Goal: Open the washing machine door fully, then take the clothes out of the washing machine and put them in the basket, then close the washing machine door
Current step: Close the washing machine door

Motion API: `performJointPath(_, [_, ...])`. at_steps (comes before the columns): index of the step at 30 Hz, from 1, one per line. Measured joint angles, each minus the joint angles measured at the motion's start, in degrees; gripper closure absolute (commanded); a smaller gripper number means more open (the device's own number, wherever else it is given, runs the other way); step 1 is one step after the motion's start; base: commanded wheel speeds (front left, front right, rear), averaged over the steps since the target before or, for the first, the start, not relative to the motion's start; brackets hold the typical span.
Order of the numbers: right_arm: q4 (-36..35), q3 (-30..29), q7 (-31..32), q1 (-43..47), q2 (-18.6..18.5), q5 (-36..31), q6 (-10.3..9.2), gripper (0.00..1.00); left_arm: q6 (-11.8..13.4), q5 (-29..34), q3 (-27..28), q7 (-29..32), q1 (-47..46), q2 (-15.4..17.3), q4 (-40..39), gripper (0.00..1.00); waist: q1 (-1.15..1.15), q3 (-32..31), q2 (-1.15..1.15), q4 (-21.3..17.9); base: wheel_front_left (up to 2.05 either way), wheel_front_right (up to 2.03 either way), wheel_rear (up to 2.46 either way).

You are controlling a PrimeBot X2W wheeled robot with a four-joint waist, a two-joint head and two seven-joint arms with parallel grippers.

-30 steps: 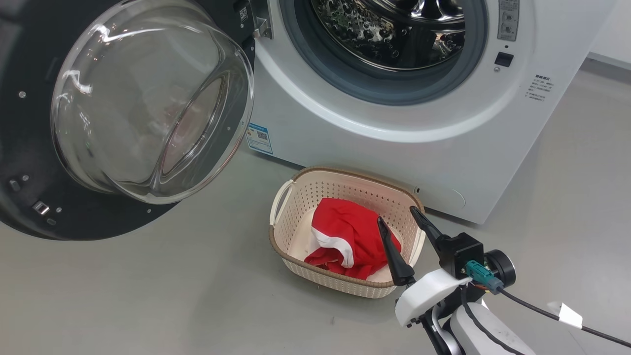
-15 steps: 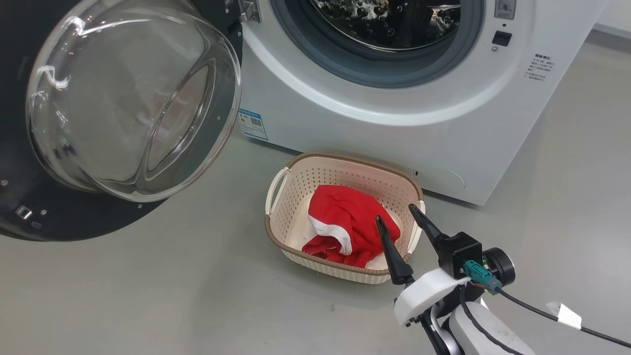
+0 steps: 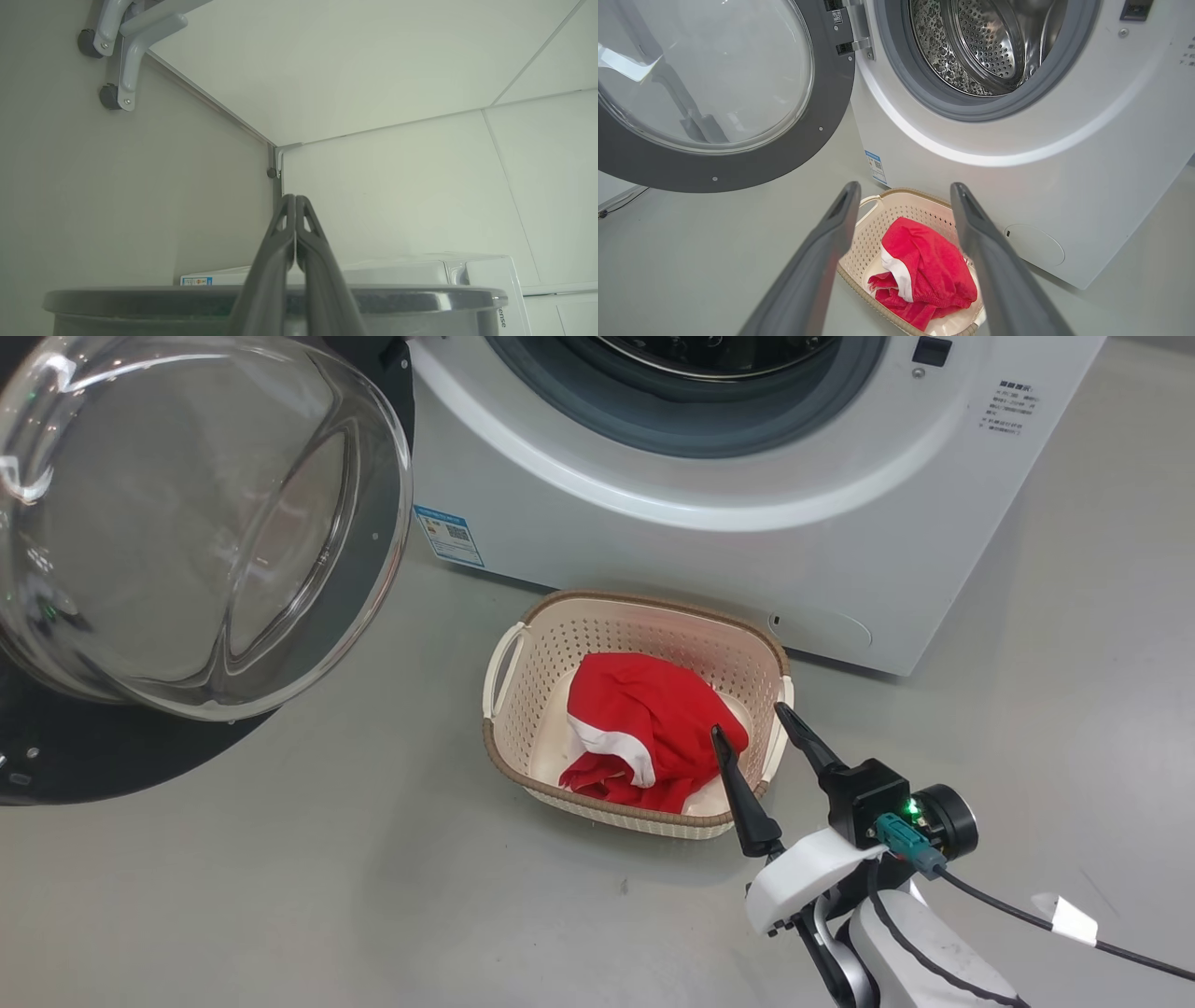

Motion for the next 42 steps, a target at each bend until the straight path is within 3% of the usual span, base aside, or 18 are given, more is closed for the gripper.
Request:
performJointPath(18, [0.81,-1.08,0.0,-1.72,-0.13,-1.1,-0.51,0.0,-3.07,-1.11,-1.2,6.03,-3.63,0.71,5.82,1.0,0.0,2.21,0.0,-0.77,0.0,0.0,0.0])
performJointPath(26, [1.15,-2.19,0.0,-1.71,-0.13,-0.91,-0.53,0.0,-4.54,-1.46,-3.52,12.63,-3.77,0.74,6.31,1.0,0.0,1.21,0.0,0.32,0.0,0.0,0.0])
performJointPath(42, [0.76,-1.94,0.0,-0.58,-0.1,1.09,-0.54,0.0,-5.01,-5.57,-4.35,26.8,-2.4,0.36,3.74,1.0,0.0,-1.57,0.0,0.87,0.0,0.0,0.0])
